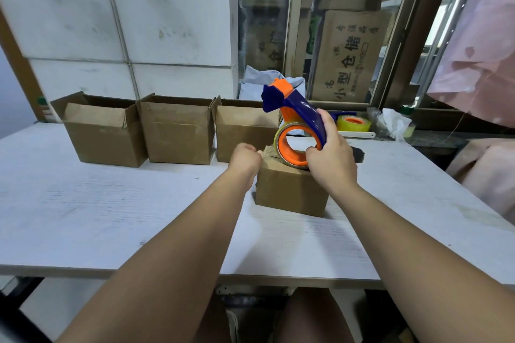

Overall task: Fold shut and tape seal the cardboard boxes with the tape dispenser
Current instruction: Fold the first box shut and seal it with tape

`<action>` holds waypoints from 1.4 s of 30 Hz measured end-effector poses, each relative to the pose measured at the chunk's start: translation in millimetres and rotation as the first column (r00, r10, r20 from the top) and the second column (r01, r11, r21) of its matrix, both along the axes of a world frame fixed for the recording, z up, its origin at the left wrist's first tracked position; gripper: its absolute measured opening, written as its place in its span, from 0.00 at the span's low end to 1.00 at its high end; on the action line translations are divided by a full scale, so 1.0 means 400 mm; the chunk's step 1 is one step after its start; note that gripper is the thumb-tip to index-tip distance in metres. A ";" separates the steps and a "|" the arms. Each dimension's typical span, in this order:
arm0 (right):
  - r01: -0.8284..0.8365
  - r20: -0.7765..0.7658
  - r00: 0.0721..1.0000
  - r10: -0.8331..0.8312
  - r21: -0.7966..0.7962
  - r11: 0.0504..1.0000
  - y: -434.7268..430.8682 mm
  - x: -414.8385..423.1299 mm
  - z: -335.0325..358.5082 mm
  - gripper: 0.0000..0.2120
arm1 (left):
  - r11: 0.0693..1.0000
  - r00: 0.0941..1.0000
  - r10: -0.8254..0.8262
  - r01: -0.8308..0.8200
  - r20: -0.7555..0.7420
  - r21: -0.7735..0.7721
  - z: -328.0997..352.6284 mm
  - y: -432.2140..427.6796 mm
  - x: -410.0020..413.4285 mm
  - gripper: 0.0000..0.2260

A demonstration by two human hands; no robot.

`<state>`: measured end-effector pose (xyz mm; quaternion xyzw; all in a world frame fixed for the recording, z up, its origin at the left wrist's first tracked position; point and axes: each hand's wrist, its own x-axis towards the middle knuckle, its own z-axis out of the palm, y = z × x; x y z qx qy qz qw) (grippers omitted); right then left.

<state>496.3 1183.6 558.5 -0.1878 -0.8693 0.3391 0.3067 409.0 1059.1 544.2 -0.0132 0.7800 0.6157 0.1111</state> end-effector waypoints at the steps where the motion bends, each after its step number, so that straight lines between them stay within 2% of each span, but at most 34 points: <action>1: 0.001 0.000 1.000 -0.001 0.001 1.000 0.000 0.000 0.000 0.37 | 1.000 1.000 -0.018 0.018 0.024 -0.004 -0.001 -0.006 0.005 0.20; 4: 0.001 0.000 1.000 -0.001 -0.002 1.000 -0.002 -0.002 0.000 0.37 | 0.987 0.985 -0.117 0.130 0.126 -0.097 -0.026 -0.031 0.023 0.22; 5: 0.000 0.000 1.000 0.000 -0.002 1.000 -0.003 -0.001 -0.001 0.37 | 0.988 0.986 -0.109 0.122 0.130 -0.095 -0.045 -0.037 0.027 0.22; 7: 0.002 0.000 1.000 -0.002 -0.005 1.000 -0.002 -0.001 -0.003 0.37 | 1.000 0.996 -0.011 0.011 0.085 0.006 -0.075 -0.038 0.033 0.20; 9: 0.003 0.000 1.000 -0.003 -0.004 1.000 0.000 0.000 -0.003 0.37 | 0.986 0.991 0.127 -0.121 -0.043 0.118 -0.087 -0.024 0.026 0.14; 11: 0.000 -0.004 1.000 0.000 -0.005 1.000 0.000 0.000 -0.003 0.37 | 0.967 0.981 0.157 -0.130 -0.114 0.220 -0.072 -0.006 0.028 0.12; 15: -0.003 -0.014 1.000 0.002 -0.005 1.000 0.001 -0.001 -0.004 0.37 | 0.948 0.981 0.152 -0.110 -0.121 0.298 -0.044 0.012 0.022 0.09; 20: -0.001 -0.017 1.000 0.001 -0.001 1.000 0.002 -0.003 -0.007 0.37 | 0.903 0.998 0.004 -0.029 0.058 0.429 -0.038 -0.008 0.010 0.07; 24: -0.003 -0.018 1.000 0.003 0.000 1.000 0.002 -0.003 -0.010 0.37 | 0.860 1.000 -0.022 0.015 0.008 0.510 -0.062 -0.021 0.007 0.08; 28: 0.007 -0.015 1.000 -0.007 -0.002 1.000 0.002 -0.005 -0.013 0.37 | 0.882 1.000 0.007 0.005 -0.024 0.470 -0.085 -0.020 -0.002 0.03; 33: 0.009 -0.017 1.000 -0.009 -0.003 1.000 0.004 -0.007 -0.013 0.37 | 0.937 0.990 0.022 0.028 -0.138 0.349 -0.081 -0.011 -0.004 0.06; 42: 0.003 -0.016 1.000 -0.003 0.006 1.000 0.008 -0.008 -0.016 0.37 | 0.948 0.970 -0.117 0.173 -0.215 0.267 -0.078 -0.006 -0.022 0.11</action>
